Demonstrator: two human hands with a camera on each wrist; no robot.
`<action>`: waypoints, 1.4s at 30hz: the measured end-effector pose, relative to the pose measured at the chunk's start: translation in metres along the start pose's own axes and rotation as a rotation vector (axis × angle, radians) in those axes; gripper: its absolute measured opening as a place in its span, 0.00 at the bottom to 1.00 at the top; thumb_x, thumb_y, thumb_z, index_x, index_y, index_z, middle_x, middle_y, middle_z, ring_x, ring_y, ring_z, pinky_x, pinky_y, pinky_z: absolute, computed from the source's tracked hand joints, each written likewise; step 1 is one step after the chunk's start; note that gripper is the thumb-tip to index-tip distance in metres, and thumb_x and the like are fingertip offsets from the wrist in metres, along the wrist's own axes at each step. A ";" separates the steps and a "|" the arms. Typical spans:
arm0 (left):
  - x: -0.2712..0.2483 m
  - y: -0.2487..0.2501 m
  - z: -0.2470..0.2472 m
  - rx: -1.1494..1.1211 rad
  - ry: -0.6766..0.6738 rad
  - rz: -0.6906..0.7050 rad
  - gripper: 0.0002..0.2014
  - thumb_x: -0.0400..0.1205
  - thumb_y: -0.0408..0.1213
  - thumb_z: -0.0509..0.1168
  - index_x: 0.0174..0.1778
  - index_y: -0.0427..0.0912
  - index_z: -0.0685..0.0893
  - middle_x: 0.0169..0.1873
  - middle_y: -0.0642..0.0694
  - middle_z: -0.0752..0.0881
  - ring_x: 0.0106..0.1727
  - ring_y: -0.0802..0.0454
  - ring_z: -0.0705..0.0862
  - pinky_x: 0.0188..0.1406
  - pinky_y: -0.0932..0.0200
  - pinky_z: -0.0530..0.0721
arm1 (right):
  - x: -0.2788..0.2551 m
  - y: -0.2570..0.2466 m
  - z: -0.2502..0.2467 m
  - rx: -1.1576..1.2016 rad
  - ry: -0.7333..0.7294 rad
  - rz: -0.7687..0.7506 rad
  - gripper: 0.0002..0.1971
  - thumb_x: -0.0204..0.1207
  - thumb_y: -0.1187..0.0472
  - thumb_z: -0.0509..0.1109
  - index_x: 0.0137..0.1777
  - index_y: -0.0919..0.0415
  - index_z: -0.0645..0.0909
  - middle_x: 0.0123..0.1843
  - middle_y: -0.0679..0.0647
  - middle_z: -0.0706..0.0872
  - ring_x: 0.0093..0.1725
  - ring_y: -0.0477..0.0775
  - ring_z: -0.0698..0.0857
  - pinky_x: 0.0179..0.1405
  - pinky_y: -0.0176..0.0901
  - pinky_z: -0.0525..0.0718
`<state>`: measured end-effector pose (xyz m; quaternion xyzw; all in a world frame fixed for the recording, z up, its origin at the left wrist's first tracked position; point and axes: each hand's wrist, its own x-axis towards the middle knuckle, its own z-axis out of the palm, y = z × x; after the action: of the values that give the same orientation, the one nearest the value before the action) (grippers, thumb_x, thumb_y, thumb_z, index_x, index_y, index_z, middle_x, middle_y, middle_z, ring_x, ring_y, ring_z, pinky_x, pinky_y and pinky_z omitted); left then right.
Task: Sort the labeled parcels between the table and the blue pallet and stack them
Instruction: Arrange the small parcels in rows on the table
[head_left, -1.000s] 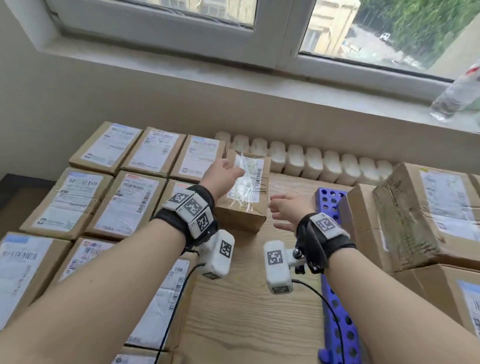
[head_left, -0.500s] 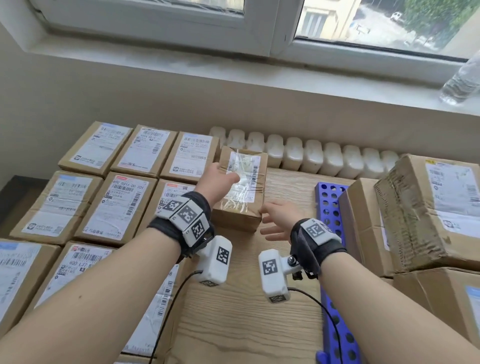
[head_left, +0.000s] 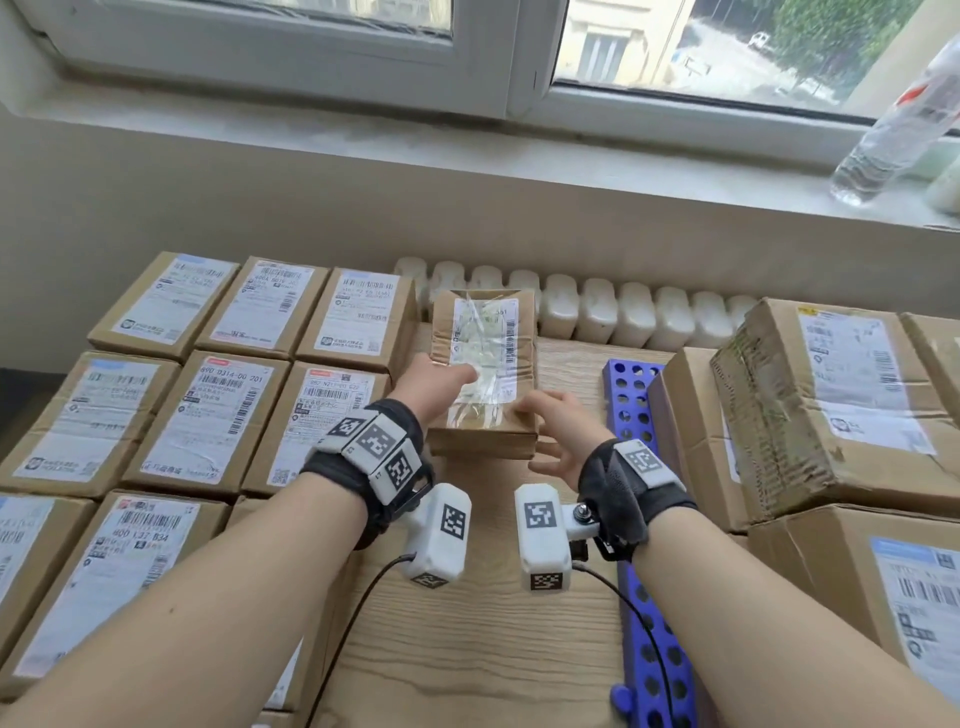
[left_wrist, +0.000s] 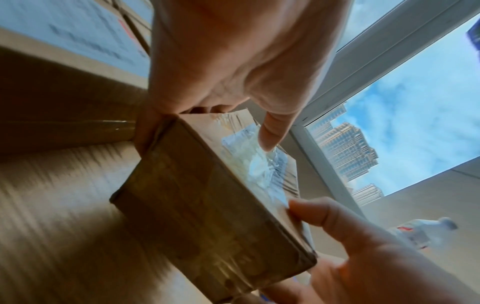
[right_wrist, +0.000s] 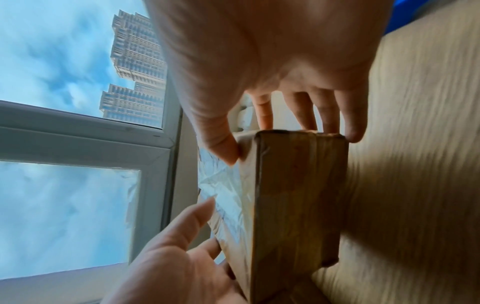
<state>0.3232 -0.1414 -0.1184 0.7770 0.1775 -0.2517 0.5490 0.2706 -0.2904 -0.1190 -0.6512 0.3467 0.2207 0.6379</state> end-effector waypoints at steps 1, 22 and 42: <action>-0.008 0.006 -0.001 -0.006 0.006 0.004 0.39 0.63 0.52 0.66 0.73 0.44 0.73 0.65 0.47 0.82 0.62 0.46 0.82 0.66 0.43 0.79 | -0.004 -0.004 -0.002 0.006 0.016 -0.022 0.27 0.65 0.53 0.74 0.64 0.48 0.71 0.61 0.54 0.81 0.61 0.58 0.81 0.60 0.60 0.80; -0.176 0.048 0.002 -0.244 0.313 0.447 0.27 0.79 0.44 0.66 0.76 0.49 0.71 0.62 0.43 0.80 0.52 0.50 0.87 0.51 0.50 0.89 | -0.156 -0.031 -0.047 0.094 -0.008 -0.525 0.22 0.69 0.57 0.72 0.65 0.49 0.75 0.53 0.50 0.89 0.53 0.49 0.86 0.62 0.58 0.82; -0.303 0.063 0.144 -0.152 -0.009 0.597 0.40 0.60 0.63 0.67 0.70 0.52 0.77 0.64 0.45 0.81 0.58 0.48 0.85 0.61 0.43 0.84 | -0.289 0.044 -0.211 0.131 0.474 -0.669 0.14 0.70 0.50 0.73 0.54 0.52 0.81 0.52 0.52 0.86 0.43 0.50 0.84 0.45 0.51 0.90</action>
<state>0.0838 -0.2985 0.0686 0.7503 -0.0425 -0.0689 0.6561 0.0138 -0.4468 0.0811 -0.7188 0.2666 -0.1771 0.6171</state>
